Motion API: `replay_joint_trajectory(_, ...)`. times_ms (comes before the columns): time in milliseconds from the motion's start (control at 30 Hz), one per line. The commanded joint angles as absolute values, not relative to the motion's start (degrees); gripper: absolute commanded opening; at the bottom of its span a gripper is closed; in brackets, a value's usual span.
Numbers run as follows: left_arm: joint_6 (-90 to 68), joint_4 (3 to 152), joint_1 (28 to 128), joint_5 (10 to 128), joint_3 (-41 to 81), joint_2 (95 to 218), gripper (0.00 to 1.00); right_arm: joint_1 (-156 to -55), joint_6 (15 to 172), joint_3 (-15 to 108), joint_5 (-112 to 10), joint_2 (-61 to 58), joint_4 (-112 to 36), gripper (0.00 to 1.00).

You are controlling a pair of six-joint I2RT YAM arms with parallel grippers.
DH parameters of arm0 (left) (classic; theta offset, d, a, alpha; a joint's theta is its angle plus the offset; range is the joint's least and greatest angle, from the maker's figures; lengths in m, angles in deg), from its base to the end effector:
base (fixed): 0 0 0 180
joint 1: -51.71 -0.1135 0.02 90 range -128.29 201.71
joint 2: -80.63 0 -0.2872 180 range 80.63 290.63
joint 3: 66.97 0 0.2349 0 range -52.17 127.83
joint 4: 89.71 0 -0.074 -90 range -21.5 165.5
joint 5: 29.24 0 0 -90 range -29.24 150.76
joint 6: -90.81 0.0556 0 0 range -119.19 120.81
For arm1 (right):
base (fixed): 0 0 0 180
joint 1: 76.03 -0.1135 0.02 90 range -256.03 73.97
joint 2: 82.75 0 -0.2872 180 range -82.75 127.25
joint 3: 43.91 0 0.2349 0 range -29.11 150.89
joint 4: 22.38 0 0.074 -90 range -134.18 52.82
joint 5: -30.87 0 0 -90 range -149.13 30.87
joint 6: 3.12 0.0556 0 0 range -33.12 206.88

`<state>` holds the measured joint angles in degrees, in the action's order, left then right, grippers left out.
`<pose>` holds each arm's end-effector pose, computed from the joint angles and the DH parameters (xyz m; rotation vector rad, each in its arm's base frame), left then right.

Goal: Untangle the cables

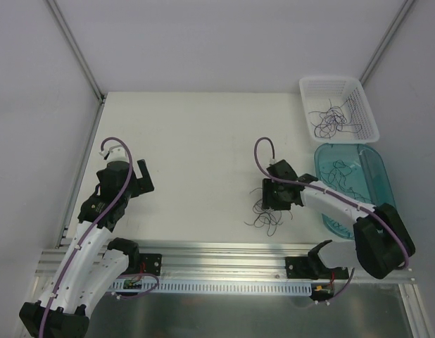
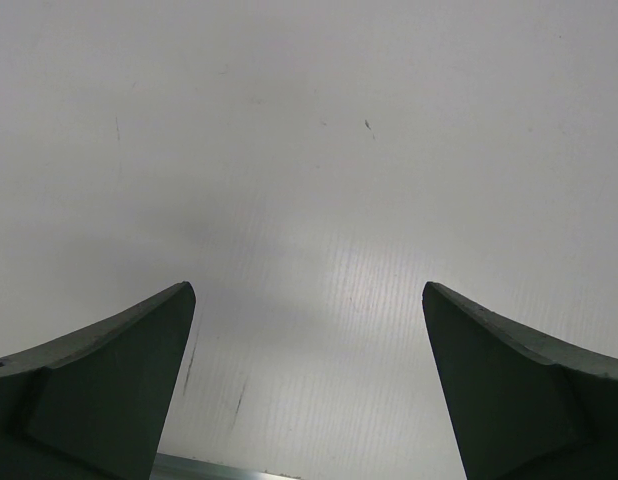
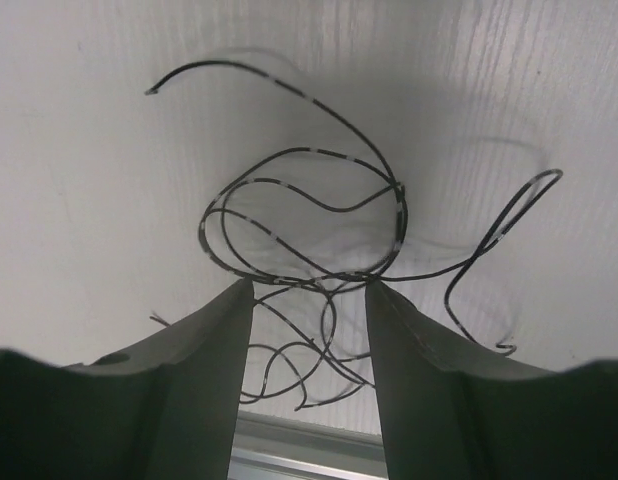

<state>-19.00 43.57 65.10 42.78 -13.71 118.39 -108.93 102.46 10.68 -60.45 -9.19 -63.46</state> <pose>0.1283 -0.0129 0.2864 -0.3013 2.0645 -0.0193 0.1901 0.1214 0.2003 -0.3900 2.6146 0.2625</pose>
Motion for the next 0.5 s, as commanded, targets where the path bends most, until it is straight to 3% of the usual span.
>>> replay_joint_trajectory(0,-17.4,45.3,64.5,43.7,-14.1,118.3,0.99,-110.7,104.4,12.3,-64.0,-5.2,-60.8,0.51)
replay_joint_trajectory(133,-17.4,45.3,64.5,43.6,-14.0,118.5,0.99,-114.1,104.1,15.7,-66.2,-0.8,-60.3,0.38)
replay_joint_trajectory(167,-17.3,45.3,64.5,43.7,-14.1,118.4,0.99,-115.9,103.9,16.6,-66.7,0.6,-60.4,0.30)
replay_joint_trajectory(267,-17.3,45.3,64.5,43.9,-13.9,118.8,0.99,-119.4,103.8,20.7,-67.3,2.5,-60.5,0.20)
replay_joint_trajectory(367,-17.1,45.4,64.5,44.1,-13.9,118.8,0.99,-123.3,103.4,26.1,-67.5,5.8,-61.0,0.03)
replay_joint_trajectory(467,-17.1,45.5,64.5,44.1,-14.0,118.9,0.99,-127.5,102.3,31.7,-67.7,8.8,-62.8,0.01)
